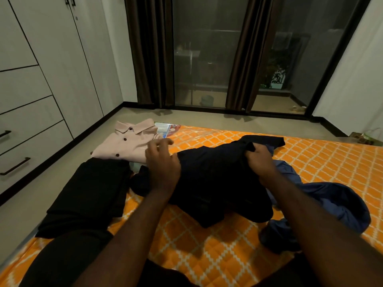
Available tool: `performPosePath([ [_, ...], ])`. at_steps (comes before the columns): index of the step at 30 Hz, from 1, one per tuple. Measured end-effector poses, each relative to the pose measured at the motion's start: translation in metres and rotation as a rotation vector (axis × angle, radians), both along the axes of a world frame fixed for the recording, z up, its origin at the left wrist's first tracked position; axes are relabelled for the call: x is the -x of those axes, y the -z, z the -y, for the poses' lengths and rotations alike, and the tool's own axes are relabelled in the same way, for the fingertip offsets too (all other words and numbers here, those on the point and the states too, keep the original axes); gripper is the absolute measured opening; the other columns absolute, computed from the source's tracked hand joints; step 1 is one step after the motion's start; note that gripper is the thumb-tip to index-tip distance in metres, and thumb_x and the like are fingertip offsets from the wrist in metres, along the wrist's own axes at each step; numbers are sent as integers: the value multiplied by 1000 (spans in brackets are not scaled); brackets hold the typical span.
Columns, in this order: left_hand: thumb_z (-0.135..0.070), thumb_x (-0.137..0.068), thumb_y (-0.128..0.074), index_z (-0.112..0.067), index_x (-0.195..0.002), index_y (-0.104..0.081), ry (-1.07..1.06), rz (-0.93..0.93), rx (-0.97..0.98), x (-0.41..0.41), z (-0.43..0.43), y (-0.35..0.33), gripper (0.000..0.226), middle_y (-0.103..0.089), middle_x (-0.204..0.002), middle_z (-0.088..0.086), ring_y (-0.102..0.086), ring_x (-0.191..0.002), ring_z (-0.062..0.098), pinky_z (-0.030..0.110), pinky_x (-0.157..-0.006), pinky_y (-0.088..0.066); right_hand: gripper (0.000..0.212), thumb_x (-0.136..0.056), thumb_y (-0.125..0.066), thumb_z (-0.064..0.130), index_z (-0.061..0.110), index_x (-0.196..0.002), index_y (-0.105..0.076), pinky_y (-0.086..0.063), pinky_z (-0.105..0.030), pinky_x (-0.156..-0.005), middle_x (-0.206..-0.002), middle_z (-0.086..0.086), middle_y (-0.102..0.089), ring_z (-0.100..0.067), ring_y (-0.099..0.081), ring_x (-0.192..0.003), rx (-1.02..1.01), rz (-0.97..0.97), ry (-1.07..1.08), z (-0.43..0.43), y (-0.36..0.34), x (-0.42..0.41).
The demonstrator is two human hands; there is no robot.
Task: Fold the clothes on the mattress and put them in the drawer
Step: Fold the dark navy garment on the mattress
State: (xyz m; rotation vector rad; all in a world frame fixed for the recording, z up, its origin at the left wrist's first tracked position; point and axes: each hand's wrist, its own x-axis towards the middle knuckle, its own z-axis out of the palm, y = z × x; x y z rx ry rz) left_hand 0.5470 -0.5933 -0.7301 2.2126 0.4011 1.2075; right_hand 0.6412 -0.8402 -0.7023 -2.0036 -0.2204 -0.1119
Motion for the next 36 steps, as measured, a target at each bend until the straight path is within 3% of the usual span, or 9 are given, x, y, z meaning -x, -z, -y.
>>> performPosePath([
  [4, -16, -90, -68, -8, -101, -66, 515, 213, -508, 16, 59, -13, 14, -62, -100, 12, -58, -89, 30, 39, -78, -47, 23, -101, -50, 9, 13, -89, -69, -49, -38, -71, -86, -12, -70, -24, -64, -78, -106, -97, 34, -10, 0, 1],
  [8, -26, -90, -65, -13, -104, -58, 903, -440, -820, 32, 113, -1, 21, -65, -95, 9, -65, -84, 33, 39, -63, -48, 23, -99, -51, 7, 14, -86, -68, -48, -36, -70, -84, -9, -69, -22, -62, -78, -116, -56, 53, -9, 4, 1],
  [15, -45, -85, -72, -18, -124, -64, 540, -1146, -704, 19, 64, 25, 48, -63, -123, 9, -63, -114, 32, 44, -90, -53, 35, -76, -61, 1, 31, -94, -64, -53, -37, -76, -100, -3, -64, -25, -60, -95, 325, 193, 274, 13, 6, -4],
  [19, -42, -89, -63, -28, -123, -68, 441, -1090, -936, 9, 47, 34, 37, -60, -129, 3, -41, -137, 31, 53, -118, -27, 11, -78, -62, 10, 15, -80, -53, -35, -31, -54, -76, -5, -57, -26, -56, -72, 255, 48, 364, 2, 0, 0],
  [23, -22, -97, -53, -15, -115, -71, 435, -966, -1004, 8, 44, 35, 27, -64, -119, 4, -49, -126, 28, 42, -110, -32, 21, -86, -70, 14, 11, -70, -56, -64, -50, -67, -77, -19, -69, -29, -73, -70, -154, -180, 264, -10, 3, 0],
  [25, -20, -96, -56, -11, -111, -70, 477, -956, -909, 4, 41, 26, 22, -66, -114, 7, -59, -112, 27, 39, -95, -45, 25, -88, -73, 28, 14, -73, -58, -62, -56, -79, -83, -14, -69, -28, -73, -82, -242, -182, 199, -15, 7, 0],
  [30, -28, -101, -56, -20, -96, -61, 532, -806, -199, -7, 2, 2, 11, -63, -91, -1, -60, -83, 17, 40, -76, -53, 23, -89, -71, 52, 36, -105, -68, -55, -38, -81, -100, 6, -70, -12, -67, -92, 231, -62, -364, -4, 11, 2],
  [33, -27, -102, -55, -20, -91, -59, 389, -590, 0, -11, -20, -4, 14, -59, -83, -3, -55, -79, 16, 32, -65, -38, 73, -65, -83, 71, 52, -129, -53, -52, -41, -103, -131, 11, -59, -10, -58, -120, 443, -121, -578, 3, 15, 2],
  [36, -21, -101, -55, -20, -87, -57, 292, -492, 151, -12, -23, -3, 14, -59, -82, -3, -52, -77, 16, 31, -61, -32, 105, -65, -92, 51, 47, -151, -32, -40, -36, -109, -138, 16, -38, -6, -31, -129, 738, -22, -631, -1, 24, 3],
])
